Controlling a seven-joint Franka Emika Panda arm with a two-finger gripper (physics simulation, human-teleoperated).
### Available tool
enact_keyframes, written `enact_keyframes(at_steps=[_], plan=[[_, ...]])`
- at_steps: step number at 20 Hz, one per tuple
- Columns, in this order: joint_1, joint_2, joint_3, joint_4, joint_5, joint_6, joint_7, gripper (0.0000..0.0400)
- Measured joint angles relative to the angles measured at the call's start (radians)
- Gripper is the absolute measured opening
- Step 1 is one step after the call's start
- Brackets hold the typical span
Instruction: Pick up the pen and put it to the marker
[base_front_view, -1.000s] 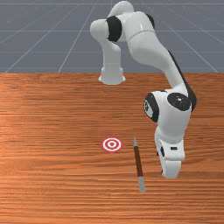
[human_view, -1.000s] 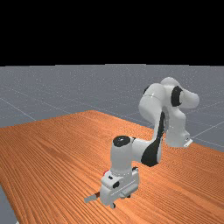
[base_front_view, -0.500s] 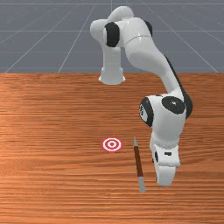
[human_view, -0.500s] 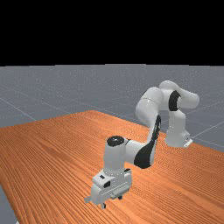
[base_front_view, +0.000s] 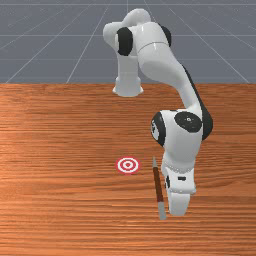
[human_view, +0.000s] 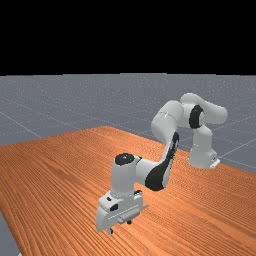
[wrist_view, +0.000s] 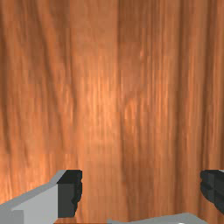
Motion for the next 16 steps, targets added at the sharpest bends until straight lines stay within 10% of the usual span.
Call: enact_keyframes(at_steps=[16], plan=[[-0.083, -0.046, 0.002, -0.093, -0.002, 0.056, -0.109, 0.0400]])
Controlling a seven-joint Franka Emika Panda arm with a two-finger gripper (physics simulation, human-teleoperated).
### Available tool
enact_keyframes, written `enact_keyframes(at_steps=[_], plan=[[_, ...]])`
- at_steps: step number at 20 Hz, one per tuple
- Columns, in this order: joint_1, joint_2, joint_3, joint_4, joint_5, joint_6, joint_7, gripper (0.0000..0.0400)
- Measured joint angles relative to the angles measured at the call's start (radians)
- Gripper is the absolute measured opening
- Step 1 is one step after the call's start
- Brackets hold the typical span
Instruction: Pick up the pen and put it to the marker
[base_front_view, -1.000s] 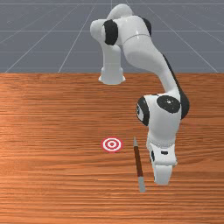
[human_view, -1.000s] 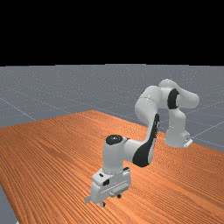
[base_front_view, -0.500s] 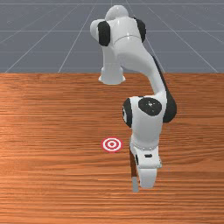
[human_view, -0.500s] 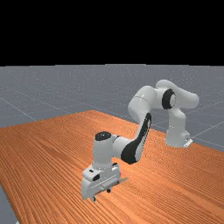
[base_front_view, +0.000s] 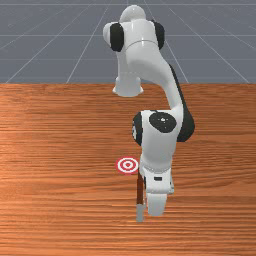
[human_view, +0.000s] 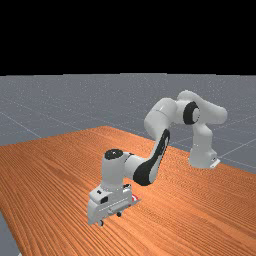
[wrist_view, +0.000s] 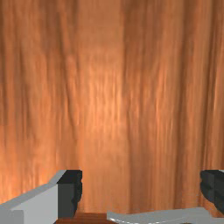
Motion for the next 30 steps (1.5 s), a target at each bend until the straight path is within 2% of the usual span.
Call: enact_keyframes(at_steps=[1, 6, 7, 8, 10, 11, 12, 13, 17, 19, 23, 27, 30], plan=[[-0.015, -0.004, 0.019, -0.009, 0.008, 0.008, -0.041, 0.0400], [-0.039, -0.012, 0.020, -0.023, 0.008, 0.016, -0.069, 0.0400], [-0.038, -0.027, 0.015, -0.056, 0.010, 0.057, -0.049, 0.0400], [-0.031, -0.012, 0.001, -0.023, 0.000, 0.014, -0.040, 0.0400], [-0.026, -0.019, -0.006, -0.034, -0.006, 0.018, -0.032, 0.0400], [-0.027, -0.016, -0.004, -0.031, -0.004, 0.021, -0.034, 0.0243], [-0.037, 0.016, 0.013, 0.032, 0.011, -0.040, -0.054, 0.0148], [-0.025, -0.008, -0.005, -0.019, -0.005, 0.022, -0.034, 0.0124], [-0.010, -0.009, -0.023, -0.016, -0.020, 0.025, -0.019, 0.0028], [-0.019, -0.006, -0.008, -0.007, -0.008, 0.024, -0.032, 0.0010], [-0.041, -0.006, 0.008, -0.016, -0.004, 0.038, -0.086, 0.0001], [-0.058, -0.012, 0.001, -0.033, -0.001, 0.063, -0.081, 0.0000], [-0.049, -0.011, -0.010, -0.024, -0.010, 0.039, -0.070, 0.0000]])
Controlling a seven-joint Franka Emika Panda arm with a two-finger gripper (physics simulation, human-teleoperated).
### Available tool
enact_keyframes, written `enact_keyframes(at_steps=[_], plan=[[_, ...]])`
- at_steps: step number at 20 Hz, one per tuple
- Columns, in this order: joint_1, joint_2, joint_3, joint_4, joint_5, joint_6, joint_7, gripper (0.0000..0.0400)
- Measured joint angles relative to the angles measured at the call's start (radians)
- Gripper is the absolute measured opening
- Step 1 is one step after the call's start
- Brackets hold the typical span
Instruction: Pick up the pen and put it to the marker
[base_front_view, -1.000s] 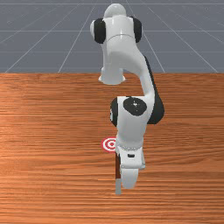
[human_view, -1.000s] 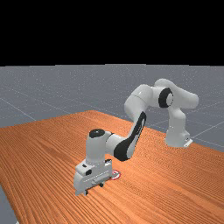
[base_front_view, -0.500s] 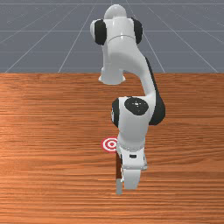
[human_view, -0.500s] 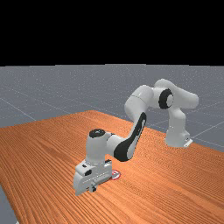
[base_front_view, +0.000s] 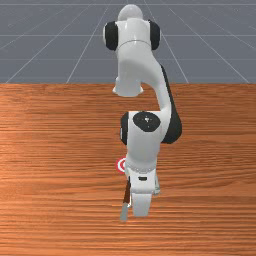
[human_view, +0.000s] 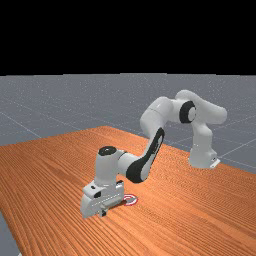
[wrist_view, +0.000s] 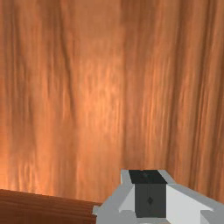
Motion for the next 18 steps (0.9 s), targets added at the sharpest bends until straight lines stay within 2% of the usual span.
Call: enact_keyframes(at_steps=[1, 2, 3, 11, 16, 18], plan=[[-0.012, -0.003, 0.016, -0.005, 0.004, 0.006, -0.036, 0.0000], [-0.012, 0.012, 0.012, 0.029, 0.010, -0.033, -0.020, 0.0000], [-0.013, 0.006, 0.012, 0.012, 0.008, -0.005, -0.023, 0.0000], [-0.010, 0.020, 0.012, 0.038, 0.010, -0.041, -0.017, 0.0000], [-0.006, 0.004, 0.002, 0.005, 0.001, -0.007, -0.009, 0.0000], [-0.007, -0.037, 0.001, -0.075, 0.010, 0.030, 0.015, 0.0000]])
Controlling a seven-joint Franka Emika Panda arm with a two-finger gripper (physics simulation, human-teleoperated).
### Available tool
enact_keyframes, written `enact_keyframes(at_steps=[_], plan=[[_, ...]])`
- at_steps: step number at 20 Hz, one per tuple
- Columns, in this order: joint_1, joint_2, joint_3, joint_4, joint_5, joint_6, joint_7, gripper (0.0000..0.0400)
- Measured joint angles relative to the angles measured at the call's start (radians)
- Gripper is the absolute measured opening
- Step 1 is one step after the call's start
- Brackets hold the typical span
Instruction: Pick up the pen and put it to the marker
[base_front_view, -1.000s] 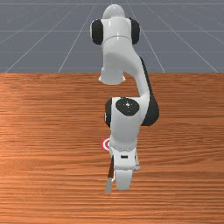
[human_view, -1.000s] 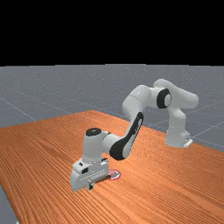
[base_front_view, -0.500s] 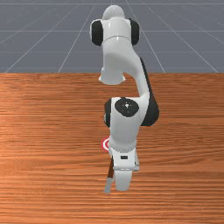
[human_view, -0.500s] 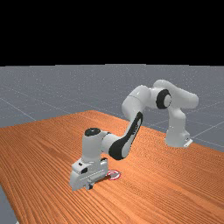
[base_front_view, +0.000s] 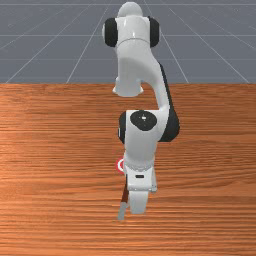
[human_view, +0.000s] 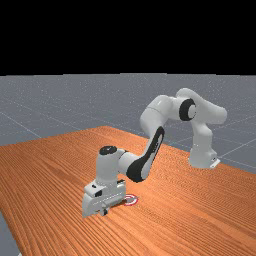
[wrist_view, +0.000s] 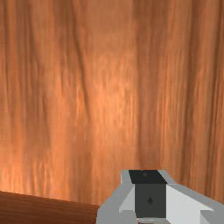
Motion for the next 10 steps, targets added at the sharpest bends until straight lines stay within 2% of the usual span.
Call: enact_keyframes(at_steps=[2, 3, 5, 9, 10], plan=[[0.004, -0.060, -0.006, -0.116, 0.000, 0.055, 0.021, 0.0000], [-0.002, -0.067, 0.005, -0.120, -0.004, 0.014, -0.017, 0.0000], [0.003, -0.121, -0.002, -0.232, -0.007, 0.107, 0.007, 0.0000], [-0.009, -0.175, 0.012, -0.339, -0.002, 0.162, -0.013, 0.0000], [0.000, -0.186, 0.003, -0.355, -0.010, 0.142, -0.004, 0.0000]])
